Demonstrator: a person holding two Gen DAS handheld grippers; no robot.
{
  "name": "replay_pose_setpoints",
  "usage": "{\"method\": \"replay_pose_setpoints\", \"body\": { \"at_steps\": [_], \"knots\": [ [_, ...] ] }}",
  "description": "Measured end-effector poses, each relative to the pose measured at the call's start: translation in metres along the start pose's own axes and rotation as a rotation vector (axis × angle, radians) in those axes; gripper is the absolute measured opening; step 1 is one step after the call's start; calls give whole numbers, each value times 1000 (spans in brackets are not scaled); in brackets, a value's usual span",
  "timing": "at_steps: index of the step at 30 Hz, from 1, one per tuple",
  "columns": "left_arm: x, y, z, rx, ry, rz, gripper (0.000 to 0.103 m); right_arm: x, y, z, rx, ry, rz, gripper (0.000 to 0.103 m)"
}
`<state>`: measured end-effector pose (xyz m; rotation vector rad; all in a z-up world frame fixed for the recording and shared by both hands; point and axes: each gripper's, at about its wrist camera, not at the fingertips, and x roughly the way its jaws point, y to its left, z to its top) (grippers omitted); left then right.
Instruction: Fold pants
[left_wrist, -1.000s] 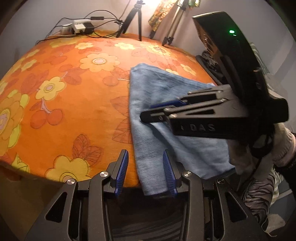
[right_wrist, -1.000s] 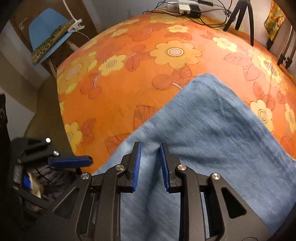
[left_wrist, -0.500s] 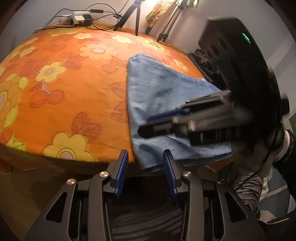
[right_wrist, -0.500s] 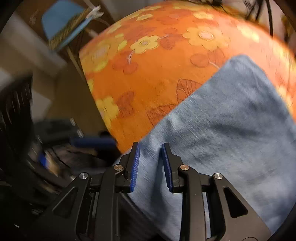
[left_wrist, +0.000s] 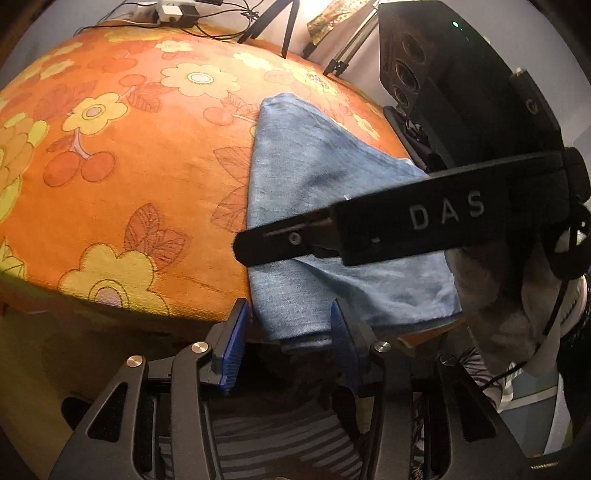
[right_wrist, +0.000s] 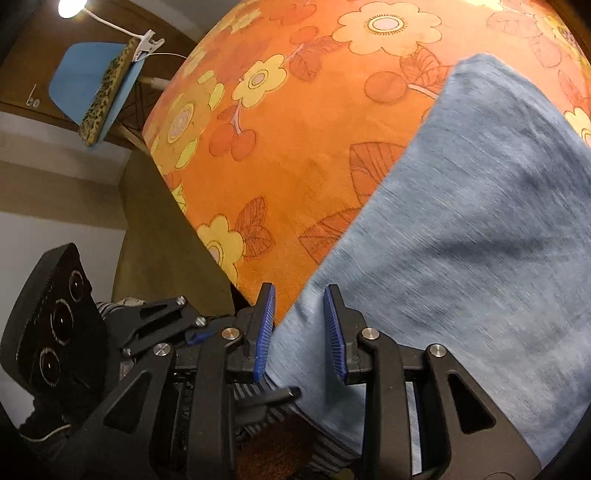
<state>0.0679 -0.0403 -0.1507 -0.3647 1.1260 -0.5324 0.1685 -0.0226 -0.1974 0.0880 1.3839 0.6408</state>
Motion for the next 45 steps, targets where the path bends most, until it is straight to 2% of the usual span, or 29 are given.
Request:
{"method": "replay_pose_setpoints", "body": {
  "at_steps": [4, 6, 7, 9, 13, 18, 19, 20, 21, 22, 24, 25, 27, 28, 32, 34, 35, 36, 39, 40, 41, 43, 44, 45],
  "knots": [
    [4, -5, 0, 12, -16, -5, 40, -7, -3, 2, 22, 3, -41, 29],
    [2, -5, 0, 14, -34, -3, 23, -11, -3, 3, 19, 10, -101, 31],
    [0, -7, 0, 22, -41, -7, 22, -12, -3, 4, 21, 14, -119, 34],
    [-3, -12, 0, 50, -59, -8, 22, -14, -2, 6, 23, 29, -132, 48],
    [-3, -19, -2, 79, -67, 10, 22, -7, 11, 10, -17, 59, -161, 50],
    [-8, -17, -4, 54, -76, 0, 22, 13, 27, 15, -65, 102, -275, 52],
    [-8, -17, -4, 56, -78, 2, 22, 14, 30, 16, -72, 104, -291, 52],
    [-8, -17, -5, 59, -78, 8, 22, 15, 31, 16, -79, 102, -313, 45],
    [-9, -18, -5, 59, -78, 13, 22, 16, 32, 17, -87, 101, -342, 33],
    [-8, -18, -5, 54, -79, 21, 22, 15, 31, 17, -87, 98, -349, 28],
    [-10, -19, -5, 46, -86, 37, 26, 10, 22, 18, -43, 84, -312, 13],
    [-11, -20, -5, 46, -90, 42, 28, 8, 18, 18, -21, 75, -290, 11],
    [-10, -23, -4, 47, -98, 68, 45, 4, 12, 16, 8, 50, -255, 9],
    [-8, -23, -3, 38, -97, 73, 49, 4, 12, 15, 12, 43, -249, 9],
    [3, -27, 4, 31, -95, 107, 51, -6, 6, 10, 59, -7, -178, 6],
    [8, -25, 7, -2, -97, 86, 48, -13, 1, 9, 72, -22, -152, 6],
    [10, -24, 8, -14, -106, 79, 41, -16, -1, 8, 79, -31, -138, 6],
    [11, -25, 9, -15, -113, 75, 22, -19, -4, 7, 81, -35, -131, 6],
    [13, -29, 11, 12, -122, 87, 12, -28, -9, 6, 66, -32, -105, 6],
    [13, -29, 11, 16, -126, 85, 11, -32, -10, 7, 62, -36, -111, 6],
    [10, -30, 11, 23, -139, 83, 11, -36, -11, 9, 60, -36, -120, 9],
    [5, -34, 8, 45, -162, 82, 10, -44, -11, 8, 65, -39, -153, 32],
    [3, -37, 8, 63, -173, 84, 9, -46, -8, 16, 58, -46, -189, 52],
    [1, -41, 7, 81, -185, 84, 9, -47, -7, 20, 49, -52, -214, 58]
  ]
}}
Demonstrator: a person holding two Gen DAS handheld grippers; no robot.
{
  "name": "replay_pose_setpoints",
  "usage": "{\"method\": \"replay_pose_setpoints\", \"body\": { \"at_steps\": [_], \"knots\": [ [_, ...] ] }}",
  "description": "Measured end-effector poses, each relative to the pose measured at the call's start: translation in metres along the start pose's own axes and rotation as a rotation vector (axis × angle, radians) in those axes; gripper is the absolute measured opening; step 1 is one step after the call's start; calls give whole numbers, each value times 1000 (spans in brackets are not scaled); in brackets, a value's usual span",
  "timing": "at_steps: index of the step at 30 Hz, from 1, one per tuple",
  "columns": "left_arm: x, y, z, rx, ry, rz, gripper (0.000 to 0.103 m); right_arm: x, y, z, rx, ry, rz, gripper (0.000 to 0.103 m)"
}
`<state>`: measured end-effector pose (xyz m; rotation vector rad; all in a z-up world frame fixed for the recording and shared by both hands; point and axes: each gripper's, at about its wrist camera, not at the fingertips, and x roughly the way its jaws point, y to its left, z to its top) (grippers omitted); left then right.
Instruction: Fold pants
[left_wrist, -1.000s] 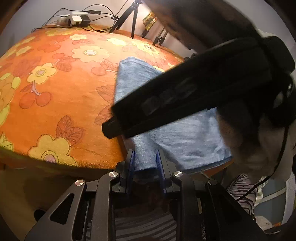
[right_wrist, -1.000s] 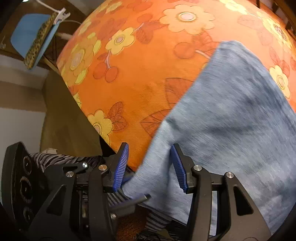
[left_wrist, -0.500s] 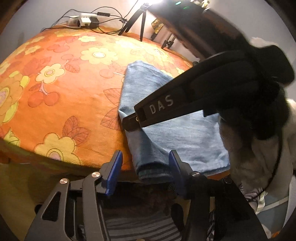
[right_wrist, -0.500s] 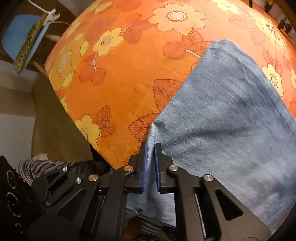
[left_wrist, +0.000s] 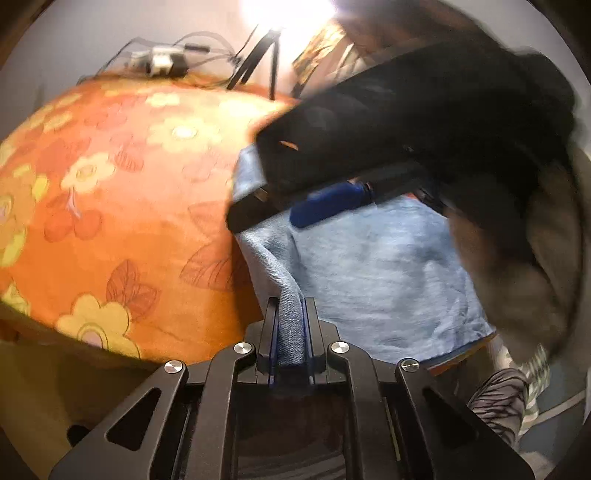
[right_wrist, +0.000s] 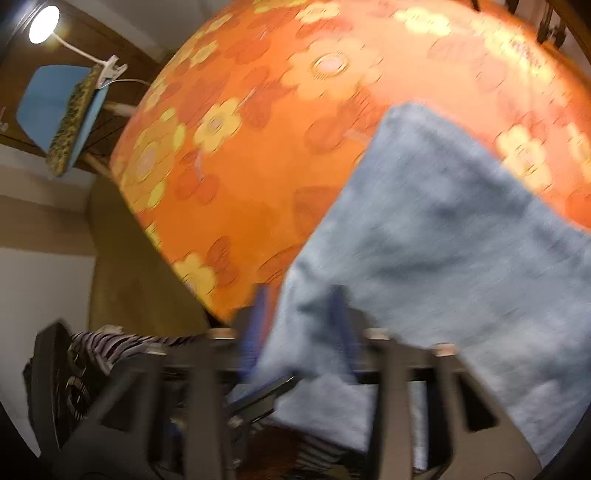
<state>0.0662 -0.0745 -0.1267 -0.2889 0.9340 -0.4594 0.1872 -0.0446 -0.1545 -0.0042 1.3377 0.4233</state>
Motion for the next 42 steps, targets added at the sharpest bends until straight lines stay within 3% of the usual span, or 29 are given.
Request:
{"method": "replay_pose_setpoints", "body": {
  "at_steps": [6, 15, 16, 18, 21, 24, 31, 42],
  "knots": [
    [-12, -19, 1, 79, -54, -4, 9, 14, 0, 41, -10, 40, -168, 58],
    [-13, -32, -2, 128, -73, -5, 8, 45, 8, 65, -91, 110, -372, 58],
    [-14, -33, -2, 134, -77, -5, 8, 46, 8, 67, -97, 111, -390, 55],
    [-16, -34, -1, 141, -81, -10, 8, 47, 8, 69, -107, 112, -417, 35],
    [-19, -37, 3, 150, -90, -28, 7, 33, 1, 70, -92, 80, -390, 16],
    [-25, -50, 6, 173, -101, -62, 7, 0, -17, 65, -58, 21, -303, 10],
    [-37, -92, 18, 217, -138, -156, 7, -79, -50, 35, 2, -145, -190, 7],
    [-21, -181, 21, 365, -125, -270, 7, -169, -128, -28, 124, -338, -117, 6]
  ]
}}
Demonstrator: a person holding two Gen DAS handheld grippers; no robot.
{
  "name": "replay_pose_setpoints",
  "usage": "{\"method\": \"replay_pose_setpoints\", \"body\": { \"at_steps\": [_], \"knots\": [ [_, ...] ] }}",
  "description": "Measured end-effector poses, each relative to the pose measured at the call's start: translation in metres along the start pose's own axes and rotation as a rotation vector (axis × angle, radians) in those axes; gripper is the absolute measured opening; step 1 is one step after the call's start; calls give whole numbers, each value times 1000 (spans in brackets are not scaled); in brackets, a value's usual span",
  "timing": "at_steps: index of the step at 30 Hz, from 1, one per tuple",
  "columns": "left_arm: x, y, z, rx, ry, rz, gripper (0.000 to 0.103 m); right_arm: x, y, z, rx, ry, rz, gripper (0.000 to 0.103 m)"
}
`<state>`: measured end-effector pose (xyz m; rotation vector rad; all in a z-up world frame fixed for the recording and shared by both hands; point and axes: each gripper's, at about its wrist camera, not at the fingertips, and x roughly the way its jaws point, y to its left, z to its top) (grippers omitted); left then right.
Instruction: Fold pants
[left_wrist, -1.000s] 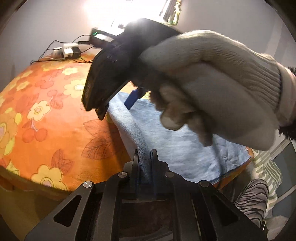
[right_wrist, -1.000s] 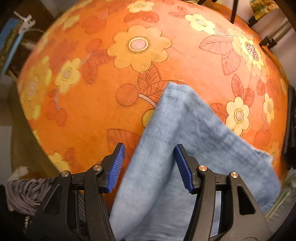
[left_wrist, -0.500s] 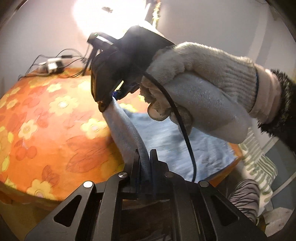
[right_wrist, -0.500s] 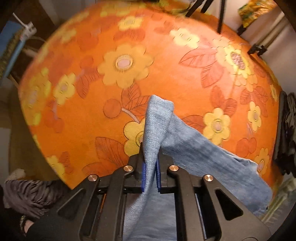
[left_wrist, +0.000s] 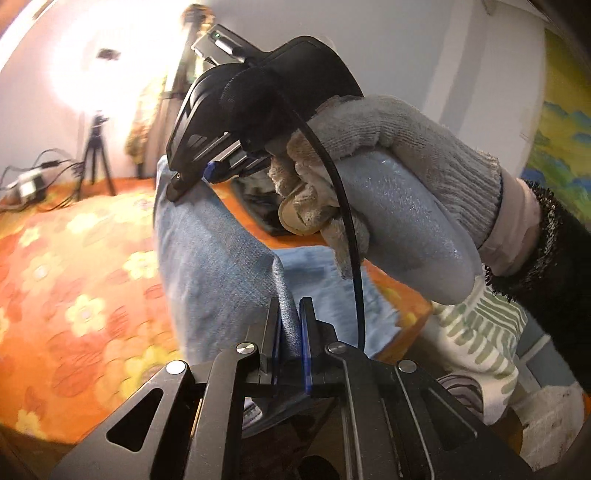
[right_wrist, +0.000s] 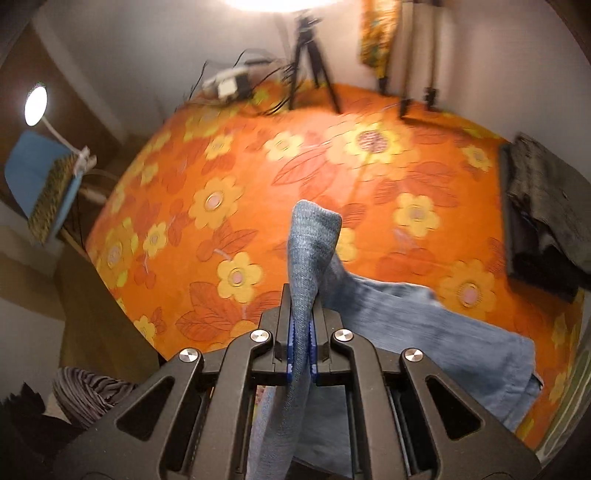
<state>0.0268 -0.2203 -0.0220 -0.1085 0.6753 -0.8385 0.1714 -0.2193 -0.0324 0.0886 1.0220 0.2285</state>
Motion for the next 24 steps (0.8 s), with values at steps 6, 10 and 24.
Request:
{"method": "replay_pose_setpoints", "body": {
  "at_steps": [6, 10, 24],
  "knots": [
    [39, -42, 9, 53, 42, -84, 7, -35, -76, -26, 109, -73, -15, 5],
    [68, -67, 8, 87, 81, -125, 7, -48, -124, -48, 177, -107, -15, 5],
    [170, -135, -12, 174, 245, -237, 7, -36, -271, -121, 371, -146, -7, 4]
  ]
}}
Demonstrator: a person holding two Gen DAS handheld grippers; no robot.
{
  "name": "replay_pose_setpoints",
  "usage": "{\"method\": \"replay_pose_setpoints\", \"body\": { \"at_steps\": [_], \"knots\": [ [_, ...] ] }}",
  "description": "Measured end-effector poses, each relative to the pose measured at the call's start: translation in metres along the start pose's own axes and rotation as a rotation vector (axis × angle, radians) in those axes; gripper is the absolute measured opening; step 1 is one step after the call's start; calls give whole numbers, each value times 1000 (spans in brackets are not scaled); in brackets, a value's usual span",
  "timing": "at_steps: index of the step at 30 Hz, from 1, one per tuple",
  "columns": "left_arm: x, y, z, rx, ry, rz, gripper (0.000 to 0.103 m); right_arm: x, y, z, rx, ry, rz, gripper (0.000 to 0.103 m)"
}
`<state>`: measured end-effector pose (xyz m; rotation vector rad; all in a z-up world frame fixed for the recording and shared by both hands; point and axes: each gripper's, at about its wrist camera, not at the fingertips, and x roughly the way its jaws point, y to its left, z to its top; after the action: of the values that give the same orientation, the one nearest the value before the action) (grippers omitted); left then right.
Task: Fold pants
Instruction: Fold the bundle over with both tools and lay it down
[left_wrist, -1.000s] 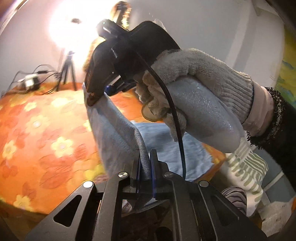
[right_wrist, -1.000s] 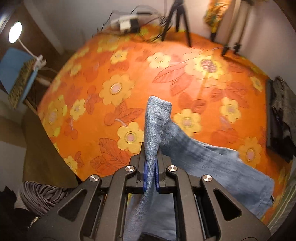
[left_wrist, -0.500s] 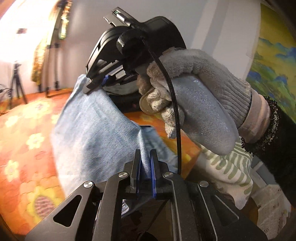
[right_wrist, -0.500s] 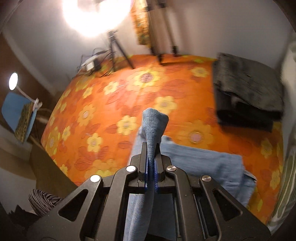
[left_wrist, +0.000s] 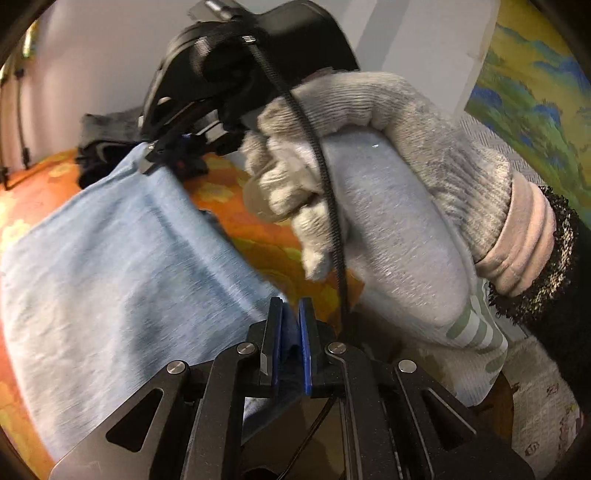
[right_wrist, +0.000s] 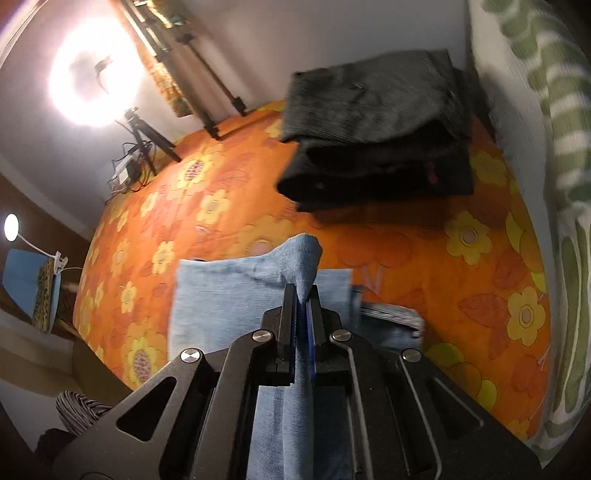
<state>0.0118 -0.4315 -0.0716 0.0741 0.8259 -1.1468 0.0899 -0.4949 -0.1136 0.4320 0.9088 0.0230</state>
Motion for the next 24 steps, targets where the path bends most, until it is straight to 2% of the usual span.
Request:
{"method": "replay_pose_setpoints", "body": {
  "at_steps": [2, 4, 10, 12, 16, 21, 22, 23, 24],
  "knots": [
    [8, -4, 0, 13, 14, -7, 7, 8, -13, -3, 23, 4, 9, 4],
    [13, -5, 1, 33, 25, -23, 0, 12, -21, -6, 36, 4, 18, 4],
    [20, -9, -2, 80, 52, -42, 0, 22, -43, -9, 46, -7, -4, 4],
    [10, -2, -4, 79, 74, -54, 0, 24, -52, -9, 68, -18, -42, 0],
    [-23, 22, -15, 85, 94, -30, 6, 20, -75, -13, 140, -35, 5, 0],
    [-64, 60, -36, 61, 91, 69, 9, -2, -78, -17, 158, -84, 77, 1],
    [-70, 69, -38, 51, 90, 84, 9, -5, -74, -17, 143, -92, 95, 3],
    [-74, 76, -38, 43, 90, 105, 12, -7, -69, -17, 130, -95, 102, 10],
    [-82, 84, -41, 39, 85, 137, 18, -7, -63, -17, 114, -96, 100, 27]
  ]
}}
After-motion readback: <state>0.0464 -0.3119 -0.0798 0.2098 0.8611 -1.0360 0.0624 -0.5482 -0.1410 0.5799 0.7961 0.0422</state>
